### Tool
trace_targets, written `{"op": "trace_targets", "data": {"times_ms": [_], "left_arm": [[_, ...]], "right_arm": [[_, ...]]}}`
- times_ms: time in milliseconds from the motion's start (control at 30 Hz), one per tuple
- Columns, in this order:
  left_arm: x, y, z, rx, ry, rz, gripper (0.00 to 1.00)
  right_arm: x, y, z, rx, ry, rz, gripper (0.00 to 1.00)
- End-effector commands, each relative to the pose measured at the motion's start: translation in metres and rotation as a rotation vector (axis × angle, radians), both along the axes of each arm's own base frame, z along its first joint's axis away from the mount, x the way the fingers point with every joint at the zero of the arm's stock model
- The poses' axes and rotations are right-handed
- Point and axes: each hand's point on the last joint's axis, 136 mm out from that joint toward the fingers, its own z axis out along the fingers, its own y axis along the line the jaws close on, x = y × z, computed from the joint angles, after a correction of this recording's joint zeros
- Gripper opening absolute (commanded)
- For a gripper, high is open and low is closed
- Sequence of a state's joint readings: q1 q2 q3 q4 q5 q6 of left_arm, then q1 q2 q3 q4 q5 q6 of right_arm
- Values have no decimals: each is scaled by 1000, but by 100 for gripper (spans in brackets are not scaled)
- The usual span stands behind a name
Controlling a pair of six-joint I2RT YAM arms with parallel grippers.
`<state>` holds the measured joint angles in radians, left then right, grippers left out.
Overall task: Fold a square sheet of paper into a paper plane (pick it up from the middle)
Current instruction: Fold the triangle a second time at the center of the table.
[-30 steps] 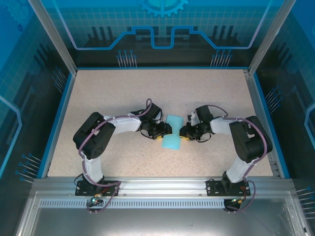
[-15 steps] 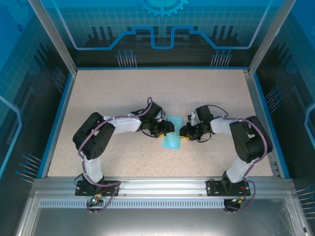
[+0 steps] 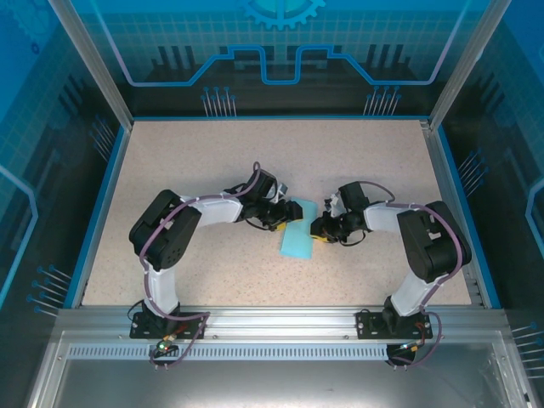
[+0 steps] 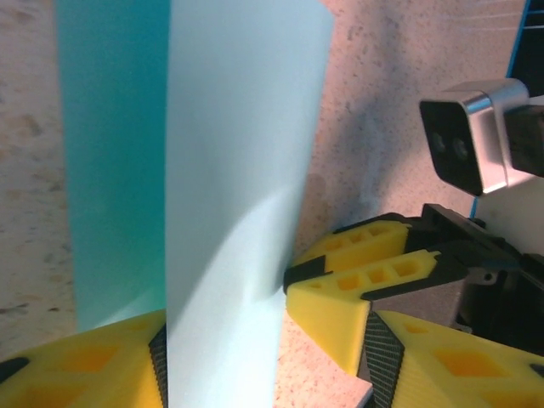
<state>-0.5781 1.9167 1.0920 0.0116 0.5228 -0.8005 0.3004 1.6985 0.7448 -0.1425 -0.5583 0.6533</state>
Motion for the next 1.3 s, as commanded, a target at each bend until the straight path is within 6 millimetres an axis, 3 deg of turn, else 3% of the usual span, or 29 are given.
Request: {"op": "trace_targets", "data": {"times_ms": [0, 267, 500, 800, 1067, 1267], "left_arm": [[-9, -6, 6, -64, 33, -17, 58], [-23, -10, 3, -114, 100, -7, 49], [-26, -13, 8, -120, 101, 8, 44], [-26, -11, 6, -107, 115, 31, 37], [-27, -11, 9, -106, 121, 34, 33], [-26, -12, 11, -105, 117, 32, 34]], "right_arm": [[-2, -3, 12, 13, -20, 7, 26], [-8, -6, 48, -28, -209, 43, 38], [-41, 1, 64, -185, -409, 150, 56], [-72, 22, 77, -415, -685, 292, 68], [-75, 59, 71, -595, -760, 437, 71], [-63, 70, 53, -744, -748, 458, 68]]}}
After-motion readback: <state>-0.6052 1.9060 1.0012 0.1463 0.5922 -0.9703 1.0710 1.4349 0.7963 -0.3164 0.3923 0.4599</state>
